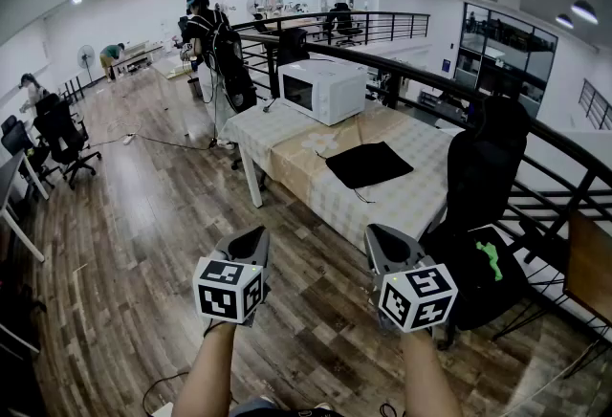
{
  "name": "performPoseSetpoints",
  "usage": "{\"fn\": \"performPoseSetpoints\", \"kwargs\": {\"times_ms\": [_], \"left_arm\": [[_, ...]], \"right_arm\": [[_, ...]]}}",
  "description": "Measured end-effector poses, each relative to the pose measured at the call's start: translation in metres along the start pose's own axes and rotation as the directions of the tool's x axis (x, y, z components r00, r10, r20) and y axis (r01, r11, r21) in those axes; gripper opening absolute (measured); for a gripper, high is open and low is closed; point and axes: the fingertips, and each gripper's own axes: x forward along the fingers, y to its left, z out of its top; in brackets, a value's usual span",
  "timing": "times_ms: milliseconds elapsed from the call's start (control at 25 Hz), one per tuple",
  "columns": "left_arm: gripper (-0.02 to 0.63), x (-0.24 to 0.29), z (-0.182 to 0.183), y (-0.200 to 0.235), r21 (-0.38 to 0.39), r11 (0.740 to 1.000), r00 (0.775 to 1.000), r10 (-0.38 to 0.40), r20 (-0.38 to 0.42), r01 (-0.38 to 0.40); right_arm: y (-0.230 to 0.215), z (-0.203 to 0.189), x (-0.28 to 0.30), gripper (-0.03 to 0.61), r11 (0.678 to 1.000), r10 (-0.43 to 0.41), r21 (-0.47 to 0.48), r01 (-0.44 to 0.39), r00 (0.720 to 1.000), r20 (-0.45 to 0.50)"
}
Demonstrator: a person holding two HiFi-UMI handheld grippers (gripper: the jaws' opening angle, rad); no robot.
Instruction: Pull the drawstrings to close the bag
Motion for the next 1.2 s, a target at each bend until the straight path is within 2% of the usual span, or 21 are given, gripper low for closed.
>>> {"fn": "performPoseSetpoints", "kwargs": {"times_ms": [400,760,920,1200], "left_arm": [[0.028,0.011,-0.005,-0.013,-0.02,1.0,1.0,-0.014,0.02,0.015],[0.032,0.025,-0.003,-0.002,-0.045,0.999,0.999,-0.017,0.029,0.018],[0.094,0.037,-0.004,0.013,-0.066,0.997,0.999,-0.025,0.031,0.027],[0.121,0.065,0.001,0.048,-0.077,0.997,0.999,-0.03,0.038,0.032]], "right_arm": [[-0.004,-0.009,0.002,0.021,1.0,0.014,0.008,-0.014,1.0,0.003],[-0.008,-0.012,0.017,0.028,1.0,0.009,0.004,-0.009,1.0,0.006],[-0.006,-0.017,0.036,0.072,1.0,0.012,-0.005,-0.012,1.0,-0.013],[-0.009,-0.016,0.076,0.101,1.0,-0.002,-0.019,0.001,1.0,-0.023]]}}
